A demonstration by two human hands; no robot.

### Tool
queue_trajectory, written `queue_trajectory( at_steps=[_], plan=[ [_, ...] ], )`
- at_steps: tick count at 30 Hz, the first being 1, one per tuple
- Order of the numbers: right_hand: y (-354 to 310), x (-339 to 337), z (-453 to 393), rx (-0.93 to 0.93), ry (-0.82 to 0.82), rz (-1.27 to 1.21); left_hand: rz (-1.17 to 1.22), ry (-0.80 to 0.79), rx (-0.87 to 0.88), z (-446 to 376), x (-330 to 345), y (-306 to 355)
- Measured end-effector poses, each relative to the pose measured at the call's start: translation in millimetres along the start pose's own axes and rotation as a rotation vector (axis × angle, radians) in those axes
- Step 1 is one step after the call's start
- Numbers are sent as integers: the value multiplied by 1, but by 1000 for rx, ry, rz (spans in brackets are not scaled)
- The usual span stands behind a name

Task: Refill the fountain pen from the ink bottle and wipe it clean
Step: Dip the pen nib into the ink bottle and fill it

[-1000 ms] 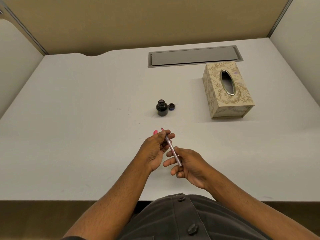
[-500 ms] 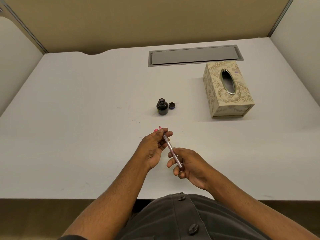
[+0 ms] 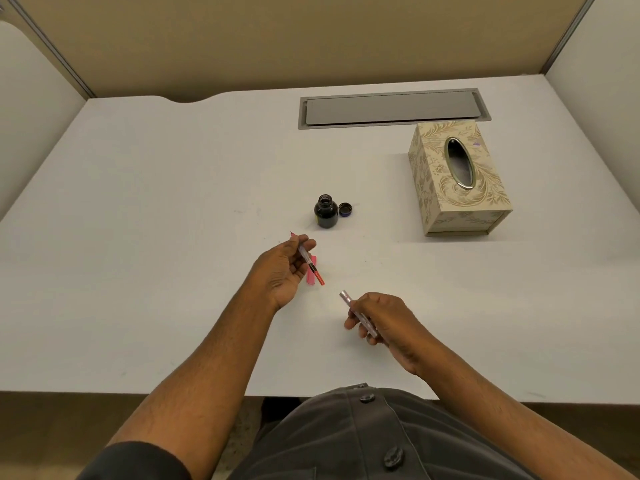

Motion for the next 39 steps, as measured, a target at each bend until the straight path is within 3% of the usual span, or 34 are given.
queue_trajectory(
  at_steps=[8,13,23,39],
  plan=[
    [-3,-27,-41,-222,484,235,-64,-24,-45,6,3,-21],
    [-2,-32,-63,-225,611,361,-92,-10,-46,9,4,-23],
    [-6,-26,-69,-274,677,530,-103,-7,-49,9,3,-26],
    [-5,-26,-70,-313,677,604,-100,-28,-50,11,2,-25]
  ],
)
Point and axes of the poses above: each hand's wrist, its own z-axis away from the middle knuckle, its own x-axis out of the palm, y = z × x, the point moved 3 cm from there along -z, towards the middle knuckle, and after that the axes turned 8 degrees about y, right-handed, at the moved point
